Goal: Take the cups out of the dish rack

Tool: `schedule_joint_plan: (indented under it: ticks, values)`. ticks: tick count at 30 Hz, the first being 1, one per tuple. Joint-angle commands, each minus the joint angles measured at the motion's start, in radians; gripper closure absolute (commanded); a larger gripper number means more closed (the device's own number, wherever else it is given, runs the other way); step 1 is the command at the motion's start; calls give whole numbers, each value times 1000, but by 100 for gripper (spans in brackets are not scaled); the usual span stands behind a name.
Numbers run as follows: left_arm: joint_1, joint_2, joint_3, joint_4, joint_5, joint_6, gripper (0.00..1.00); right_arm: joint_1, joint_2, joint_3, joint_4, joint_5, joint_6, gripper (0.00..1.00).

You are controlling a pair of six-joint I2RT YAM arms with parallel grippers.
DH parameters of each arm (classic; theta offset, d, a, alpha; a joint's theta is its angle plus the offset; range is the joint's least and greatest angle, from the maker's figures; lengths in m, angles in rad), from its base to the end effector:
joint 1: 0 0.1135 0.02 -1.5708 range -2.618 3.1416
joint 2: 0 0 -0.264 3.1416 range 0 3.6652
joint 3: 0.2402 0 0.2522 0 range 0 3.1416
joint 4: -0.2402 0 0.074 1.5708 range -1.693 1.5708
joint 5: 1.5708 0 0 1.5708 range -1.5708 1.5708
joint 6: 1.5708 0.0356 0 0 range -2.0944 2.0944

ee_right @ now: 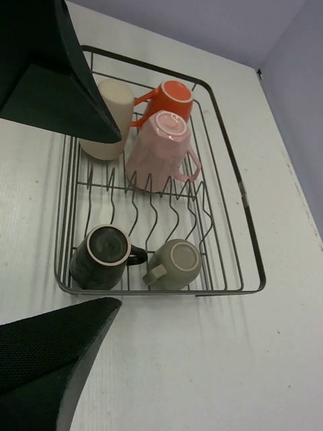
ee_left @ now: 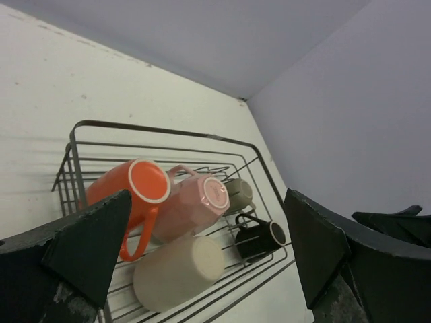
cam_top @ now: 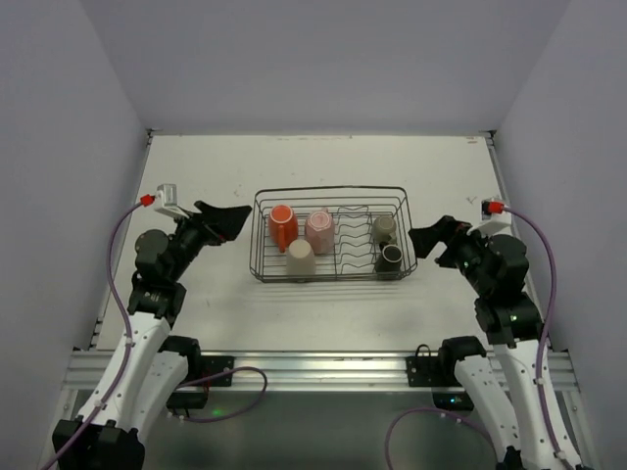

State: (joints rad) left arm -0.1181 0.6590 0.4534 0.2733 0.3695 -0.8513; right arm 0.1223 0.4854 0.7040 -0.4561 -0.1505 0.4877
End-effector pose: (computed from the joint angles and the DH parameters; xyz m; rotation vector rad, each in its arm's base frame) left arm 0.1676 -0.0328 0.2911 -0.2698 1.5789 -1.0429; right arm 0.1172 0.0198 0.3227 0.2269 1.8284 0.5668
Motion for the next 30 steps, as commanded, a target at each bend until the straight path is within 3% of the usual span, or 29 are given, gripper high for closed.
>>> schedule_joint_plan:
  ticks: [1,4,8,12,15,18,30]
  values:
    - [6,20,97,-176,-12,109,1,-1,86,84,-42,-38,-44,1]
    - [3,51,163,-306,-66,167,2,34,221,175,-105,-73,-73,1]
    - [-21,83,272,-423,-142,248,5,210,422,308,-197,119,-84,1]
    - [-28,76,318,-491,-178,281,5,269,585,403,-279,161,-77,8]
    - [-28,67,329,-494,-167,288,5,278,633,384,-270,198,-67,16]
    - [-28,67,330,-493,-164,285,5,277,674,371,-273,224,-67,30]
    - [-29,110,294,-436,-119,247,5,303,783,347,-300,269,-64,30]
